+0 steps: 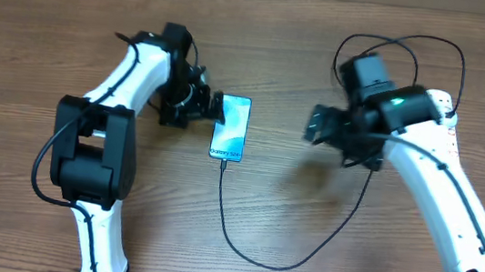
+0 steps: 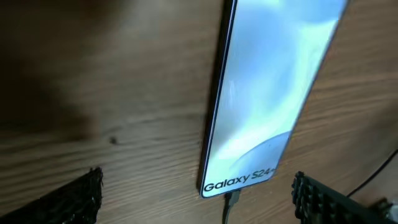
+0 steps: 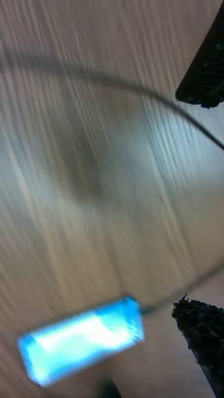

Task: Plug charger to phone and switch on socket
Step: 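Lay the phone flat on the table and release it from the left gripper, then move the right gripper to the power strip and press its switch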

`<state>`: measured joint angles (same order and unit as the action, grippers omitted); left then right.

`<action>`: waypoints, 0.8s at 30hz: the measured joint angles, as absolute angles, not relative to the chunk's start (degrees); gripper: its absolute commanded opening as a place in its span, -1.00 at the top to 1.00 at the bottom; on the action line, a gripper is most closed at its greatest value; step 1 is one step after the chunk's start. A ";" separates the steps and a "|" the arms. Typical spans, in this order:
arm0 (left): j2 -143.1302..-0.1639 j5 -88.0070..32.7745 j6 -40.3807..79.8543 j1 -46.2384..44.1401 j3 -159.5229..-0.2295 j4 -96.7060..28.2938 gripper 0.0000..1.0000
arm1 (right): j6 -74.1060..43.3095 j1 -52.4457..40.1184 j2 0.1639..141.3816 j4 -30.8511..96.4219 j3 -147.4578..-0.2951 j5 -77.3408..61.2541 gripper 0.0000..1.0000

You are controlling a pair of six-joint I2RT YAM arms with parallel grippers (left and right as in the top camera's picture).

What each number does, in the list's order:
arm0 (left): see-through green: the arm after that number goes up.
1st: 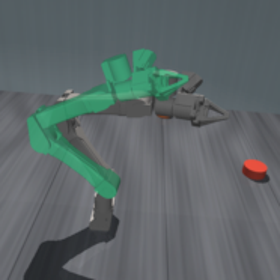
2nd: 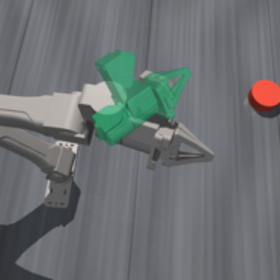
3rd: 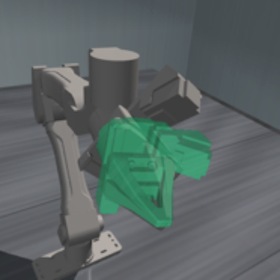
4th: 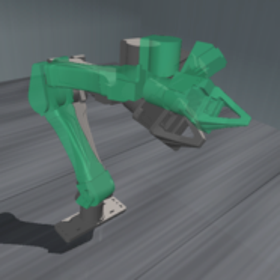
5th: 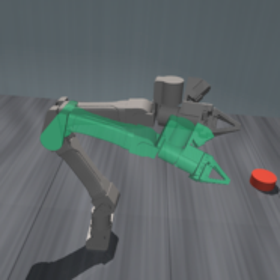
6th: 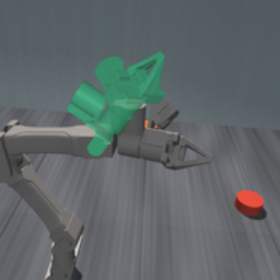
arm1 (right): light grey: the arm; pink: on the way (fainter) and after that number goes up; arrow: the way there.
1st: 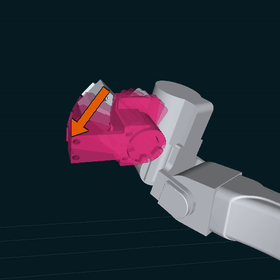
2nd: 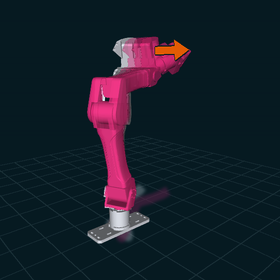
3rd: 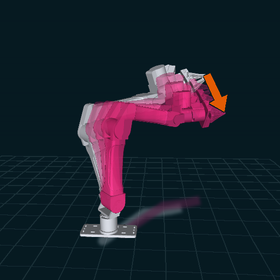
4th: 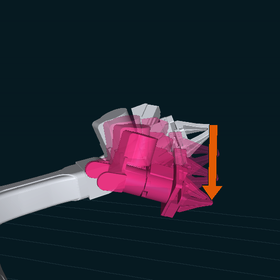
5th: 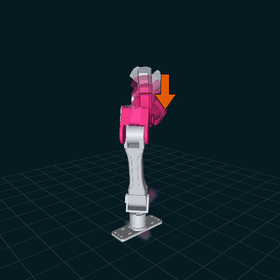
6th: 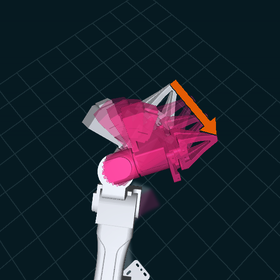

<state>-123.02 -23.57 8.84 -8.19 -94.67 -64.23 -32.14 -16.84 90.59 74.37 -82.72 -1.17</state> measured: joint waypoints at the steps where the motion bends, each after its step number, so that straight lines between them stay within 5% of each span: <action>1: -122.74 -23.29 8.80 -7.73 -96.38 -65.04 -0.99 | -32.10 -14.61 90.59 74.48 -82.72 -0.38 -1.00; 13: -106.00 -14.44 8.40 -5.52 -103.98 -64.31 -1.00 | -29.98 21.08 90.30 59.99 -78.72 6.87 -1.00; 24: -106.08 -13.63 8.40 -5.52 -103.98 -64.31 -1.00 | -24.58 25.45 90.41 54.92 -77.23 1.83 -0.99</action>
